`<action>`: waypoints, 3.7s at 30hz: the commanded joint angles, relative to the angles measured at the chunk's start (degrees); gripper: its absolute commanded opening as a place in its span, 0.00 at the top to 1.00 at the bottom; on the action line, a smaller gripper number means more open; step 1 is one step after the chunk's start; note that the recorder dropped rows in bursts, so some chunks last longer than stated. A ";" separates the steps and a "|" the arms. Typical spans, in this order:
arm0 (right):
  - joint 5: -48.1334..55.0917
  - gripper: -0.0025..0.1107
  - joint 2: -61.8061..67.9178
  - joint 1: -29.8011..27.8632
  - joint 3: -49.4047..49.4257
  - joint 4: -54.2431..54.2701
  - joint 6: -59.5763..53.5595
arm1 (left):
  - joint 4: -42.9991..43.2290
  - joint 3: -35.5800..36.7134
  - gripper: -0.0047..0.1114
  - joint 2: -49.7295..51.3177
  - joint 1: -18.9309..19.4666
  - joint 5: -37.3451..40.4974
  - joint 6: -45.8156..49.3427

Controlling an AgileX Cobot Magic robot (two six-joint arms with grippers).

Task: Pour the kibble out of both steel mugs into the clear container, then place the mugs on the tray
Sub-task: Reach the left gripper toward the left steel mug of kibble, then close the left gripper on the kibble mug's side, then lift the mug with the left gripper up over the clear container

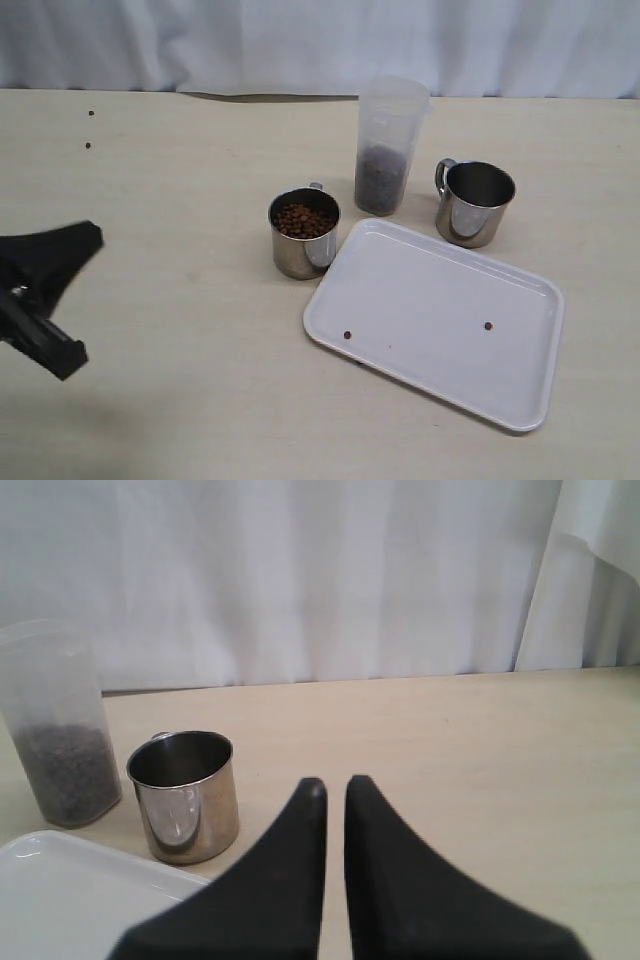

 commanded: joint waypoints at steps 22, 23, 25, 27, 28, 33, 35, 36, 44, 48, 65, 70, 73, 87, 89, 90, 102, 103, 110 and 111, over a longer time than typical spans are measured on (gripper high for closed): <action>-0.09 0.93 -0.19 0.20 0.29 -0.54 -0.56 | 20.66 -41.37 0.06 47.66 -7.33 6.66 4.35; -0.09 0.93 -0.19 0.20 0.29 -0.54 -0.56 | 20.66 -41.98 0.06 48.28 -7.62 6.27 4.35; -0.09 0.93 -0.19 0.20 0.29 -0.54 -0.56 | 20.77 -43.07 0.06 49.33 -7.76 6.02 4.35; -0.09 0.93 -0.19 0.20 0.29 -0.54 -0.56 | 20.66 -43.66 0.06 50.59 -8.24 6.02 4.33; -0.09 0.93 -0.19 0.20 0.29 -0.54 -0.56 | 20.66 -43.93 0.06 51.38 -8.35 5.77 4.33; -0.09 0.93 -0.19 0.20 0.29 -0.54 -0.56 | 20.86 -46.28 0.06 55.83 -9.55 1.10 4.44; -0.09 0.93 -0.19 0.20 0.29 -0.54 -0.56 | 20.75 -47.67 0.06 57.42 -9.86 -1.85 4.44; -0.09 0.93 -0.19 0.20 0.29 -0.54 -0.56 | 20.75 -48.06 0.06 57.90 -10.00 -2.73 4.44; -0.09 0.93 -0.19 0.20 0.29 -0.54 -0.56 | 20.63 -52.21 0.06 61.07 -12.37 -4.31 4.21; -0.09 0.93 -0.19 0.20 0.29 -0.54 -0.56 | 20.63 -54.59 0.06 62.51 -13.98 -4.31 4.21; -0.09 0.93 -0.19 0.20 0.29 -0.54 -0.56 | 18.84 -56.00 0.11 63.17 -15.69 -3.93 -2.75; -0.09 0.93 -0.19 0.20 0.29 -0.54 -0.56 | 12.70 -56.00 0.59 63.17 -15.69 -3.85 -2.88; -0.09 0.93 -0.19 0.20 0.29 -0.54 -0.56 | 12.69 -56.00 0.72 63.17 -15.69 -3.85 -2.11; -0.09 0.93 -0.19 0.20 0.29 -0.54 -0.56 | 21.60 -56.00 0.92 60.52 -13.13 -5.14 -5.32; -0.09 0.93 -0.19 0.20 0.29 -0.54 -0.56 | 25.00 -56.00 0.92 59.46 -11.82 -7.91 -9.36; -0.09 0.93 -0.19 0.20 0.29 -0.54 -0.56 | 26.63 -56.00 0.92 58.92 -11.14 -10.53 -10.33; -0.09 0.93 -0.19 0.20 0.29 -0.16 -0.56 | 35.34 -56.00 0.93 50.27 -4.57 -15.20 -30.73; -0.09 0.93 -0.19 0.20 0.29 -0.16 -0.56 | 36.57 -56.00 0.96 48.85 -4.53 -15.03 -32.34; -0.09 0.93 -0.19 0.20 0.29 -0.16 -0.56 | 40.14 -54.15 0.96 36.86 -7.11 9.33 -41.24; -0.09 0.93 -0.19 0.20 0.29 -0.16 -0.56 | 40.20 -53.69 0.96 35.37 -7.92 13.21 -41.92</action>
